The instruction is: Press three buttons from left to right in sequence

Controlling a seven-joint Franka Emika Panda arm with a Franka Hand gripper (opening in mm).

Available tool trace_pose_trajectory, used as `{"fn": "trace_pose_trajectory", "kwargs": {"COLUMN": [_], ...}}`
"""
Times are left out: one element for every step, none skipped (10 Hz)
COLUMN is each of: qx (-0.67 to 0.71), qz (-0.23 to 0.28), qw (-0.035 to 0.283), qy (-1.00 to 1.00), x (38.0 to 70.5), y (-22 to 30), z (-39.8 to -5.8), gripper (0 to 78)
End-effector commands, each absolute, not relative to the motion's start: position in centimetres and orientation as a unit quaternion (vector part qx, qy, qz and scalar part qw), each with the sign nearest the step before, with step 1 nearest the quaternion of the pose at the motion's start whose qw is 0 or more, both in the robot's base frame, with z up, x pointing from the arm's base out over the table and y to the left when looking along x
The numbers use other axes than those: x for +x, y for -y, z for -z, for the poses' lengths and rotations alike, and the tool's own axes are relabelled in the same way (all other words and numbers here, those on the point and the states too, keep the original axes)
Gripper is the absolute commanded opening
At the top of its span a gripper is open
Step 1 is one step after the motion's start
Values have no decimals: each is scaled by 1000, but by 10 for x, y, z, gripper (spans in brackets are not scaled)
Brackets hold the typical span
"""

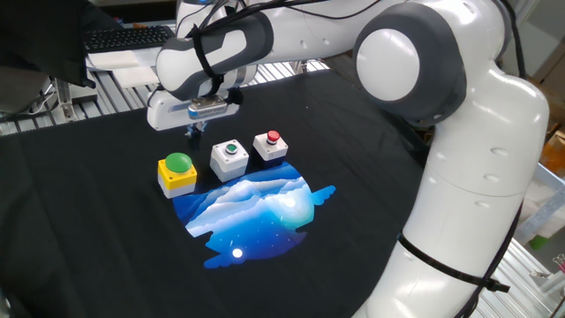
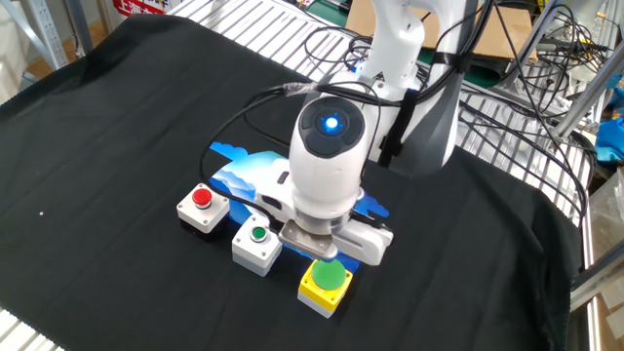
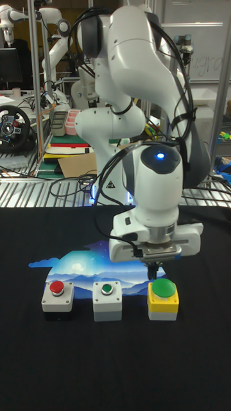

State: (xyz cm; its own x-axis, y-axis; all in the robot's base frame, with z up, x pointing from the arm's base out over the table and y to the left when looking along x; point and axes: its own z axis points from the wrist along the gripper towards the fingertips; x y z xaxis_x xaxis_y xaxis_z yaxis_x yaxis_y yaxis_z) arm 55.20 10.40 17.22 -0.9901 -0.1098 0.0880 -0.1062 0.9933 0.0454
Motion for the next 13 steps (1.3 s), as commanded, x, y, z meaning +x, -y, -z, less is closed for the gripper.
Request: {"fn": "trace_pose_trajectory", "kwargs": {"qx": [43,34,32,26,22,21,18,15,9,8,7,5,4], "qz": [26,25,25,27,27,26,24,22,21,21,20,20,20], "qw": [42,41,42,40,34,31,28,25,23,22,22,23,23], "qy": [998,998,998,998,999,999,999,999,999,1000,1000,1000,1000], "x": [549,546,545,545,545,545,546,548,553,556,558,560,561], "y": [-119,-131,-133,-137,-137,-137,-137,-136,-135,-134,-133,-132,-133], "z": [-171,-172,-173,-174,-173,-173,-172,-172,-170,-171,-171,-169,-168], "gripper": [11,11,11,11,11,11,11,11,11,11,11,11,11]}}
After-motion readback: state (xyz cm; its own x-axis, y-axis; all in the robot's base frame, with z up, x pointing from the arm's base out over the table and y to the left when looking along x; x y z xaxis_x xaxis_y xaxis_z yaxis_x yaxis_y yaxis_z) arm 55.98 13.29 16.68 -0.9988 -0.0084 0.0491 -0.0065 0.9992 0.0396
